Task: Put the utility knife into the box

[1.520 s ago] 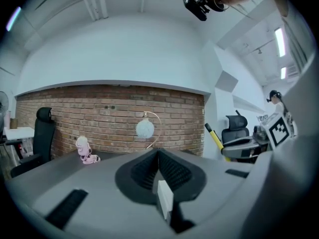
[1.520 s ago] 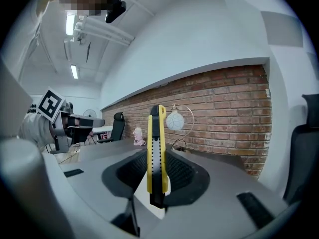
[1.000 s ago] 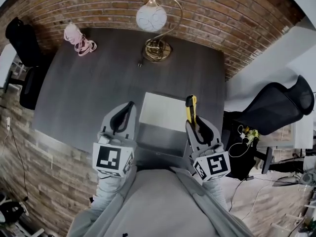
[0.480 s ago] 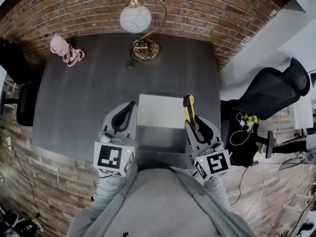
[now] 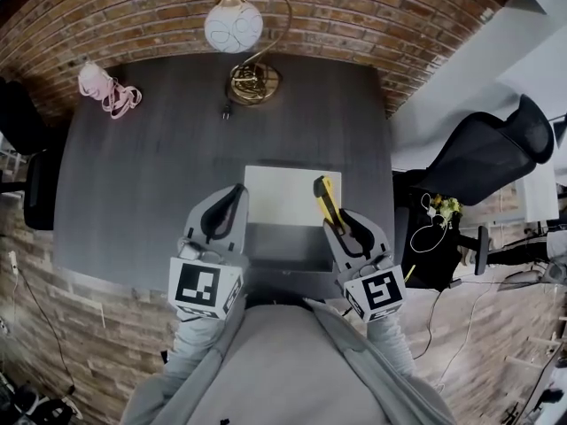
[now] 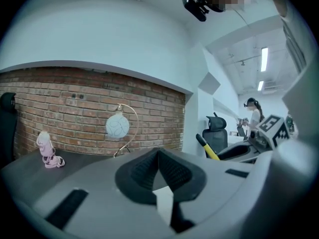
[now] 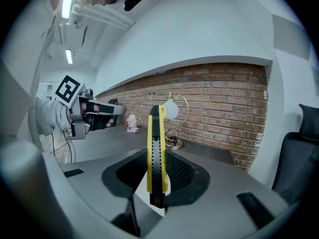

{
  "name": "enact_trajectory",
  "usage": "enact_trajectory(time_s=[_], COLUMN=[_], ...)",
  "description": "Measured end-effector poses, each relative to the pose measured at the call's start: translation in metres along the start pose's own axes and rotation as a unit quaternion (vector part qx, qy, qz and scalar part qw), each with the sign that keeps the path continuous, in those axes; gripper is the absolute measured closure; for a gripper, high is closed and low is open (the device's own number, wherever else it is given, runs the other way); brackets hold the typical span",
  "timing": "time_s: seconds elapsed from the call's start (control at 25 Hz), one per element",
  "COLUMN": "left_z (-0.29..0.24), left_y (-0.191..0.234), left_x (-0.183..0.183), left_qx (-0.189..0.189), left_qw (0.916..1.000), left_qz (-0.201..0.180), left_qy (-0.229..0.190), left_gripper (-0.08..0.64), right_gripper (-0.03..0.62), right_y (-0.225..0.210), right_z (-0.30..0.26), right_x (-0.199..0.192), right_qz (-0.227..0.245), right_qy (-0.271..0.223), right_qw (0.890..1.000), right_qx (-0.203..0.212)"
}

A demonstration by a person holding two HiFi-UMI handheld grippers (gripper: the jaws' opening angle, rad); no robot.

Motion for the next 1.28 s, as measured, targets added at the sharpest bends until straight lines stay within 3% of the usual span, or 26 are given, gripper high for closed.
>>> enact_trajectory(time_s=[0.36,0.8,1.28], left_z=[0.001,0.006,0.003], left_y=[0.002,-0.001,0.001], left_x=[-0.014,-0.031,-0.037], left_qx=[0.002,0.002,0.006], left_qw=[0.9999,0.9996,0.9994], left_qz=[0.011,0.018,0.016], left_qy=[0.010,0.024,0.029], left_gripper=[0.538,0.538,0.538], right_gripper=[0.466,0.466,0.466], right_y=[0.020,0.046,0.068], right_z=[-0.012,-0.018,-0.031], right_x=[-0.031,-0.087,-0.136], right_qz=[0.030,0.037,0.115], right_qy=[0.056,0.117,0.193], right_qw=[0.997,0.981,0.940], right_qx=[0.051,0.149,0.258])
Point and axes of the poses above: the fingertips, and each gripper's own axes: z backward along the fingers, y to its left, x out of its top, the point moved 5 cm from there along z, backward along the fingers, and after that the axes turned 11 degrees about -y, right-handed, at the moved point
